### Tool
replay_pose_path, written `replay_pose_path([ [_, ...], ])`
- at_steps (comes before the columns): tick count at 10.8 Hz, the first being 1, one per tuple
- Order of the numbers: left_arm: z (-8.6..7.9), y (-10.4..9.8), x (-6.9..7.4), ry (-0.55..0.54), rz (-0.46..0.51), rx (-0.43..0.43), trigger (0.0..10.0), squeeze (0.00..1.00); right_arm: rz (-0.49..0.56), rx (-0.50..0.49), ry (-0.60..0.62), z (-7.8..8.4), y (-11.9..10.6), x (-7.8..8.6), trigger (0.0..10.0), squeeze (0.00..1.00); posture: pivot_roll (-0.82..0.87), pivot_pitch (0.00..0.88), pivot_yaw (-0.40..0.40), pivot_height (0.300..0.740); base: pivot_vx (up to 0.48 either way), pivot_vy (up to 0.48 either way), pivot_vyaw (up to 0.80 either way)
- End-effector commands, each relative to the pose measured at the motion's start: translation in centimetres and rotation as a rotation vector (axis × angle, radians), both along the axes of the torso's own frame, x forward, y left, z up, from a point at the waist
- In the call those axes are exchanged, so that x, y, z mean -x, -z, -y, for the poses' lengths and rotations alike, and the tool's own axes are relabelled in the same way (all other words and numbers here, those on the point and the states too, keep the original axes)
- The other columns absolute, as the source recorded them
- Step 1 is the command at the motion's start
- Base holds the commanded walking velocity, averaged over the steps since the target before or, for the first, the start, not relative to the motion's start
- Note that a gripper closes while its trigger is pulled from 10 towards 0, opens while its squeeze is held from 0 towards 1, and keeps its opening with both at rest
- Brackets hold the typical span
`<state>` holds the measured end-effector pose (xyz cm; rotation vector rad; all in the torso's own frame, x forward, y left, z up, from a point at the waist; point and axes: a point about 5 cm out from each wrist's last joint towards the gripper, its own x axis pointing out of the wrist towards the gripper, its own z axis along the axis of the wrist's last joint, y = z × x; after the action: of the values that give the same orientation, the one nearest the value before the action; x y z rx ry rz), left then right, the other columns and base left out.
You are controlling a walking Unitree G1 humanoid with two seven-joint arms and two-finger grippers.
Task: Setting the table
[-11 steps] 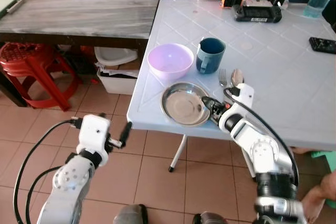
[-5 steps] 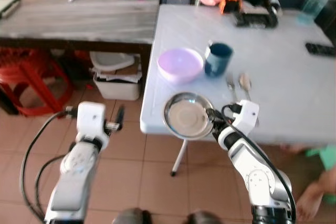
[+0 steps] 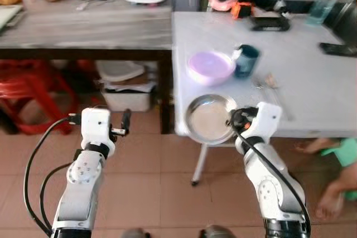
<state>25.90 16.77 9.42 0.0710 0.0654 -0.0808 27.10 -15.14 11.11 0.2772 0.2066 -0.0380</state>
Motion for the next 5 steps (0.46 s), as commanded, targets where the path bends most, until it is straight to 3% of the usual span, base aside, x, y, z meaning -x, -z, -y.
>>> replay_pose_path([
  [1,0.6,0.1,-0.2,0.008,0.004,0.015,10.0,0.00,-0.009,0.037,0.014,0.8,0.6,0.1,10.0,0.00,-0.03,0.000,0.023,0.740,0.000,0.442,0.00],
  [2,0.7,-0.1,-0.5,0.009,0.018,0.016,10.0,0.00,0.027,0.046,0.022,0.9,0.2,0.0,10.0,0.00,-0.03,0.000,0.030,0.740,0.000,0.439,0.00],
  [5,0.8,-0.4,-1.0,-0.001,0.040,0.026,10.0,0.00,0.106,0.086,-0.010,0.6,-0.9,-0.2,10.0,0.00,-0.04,0.000,0.033,0.740,0.259,0.404,0.00],
])
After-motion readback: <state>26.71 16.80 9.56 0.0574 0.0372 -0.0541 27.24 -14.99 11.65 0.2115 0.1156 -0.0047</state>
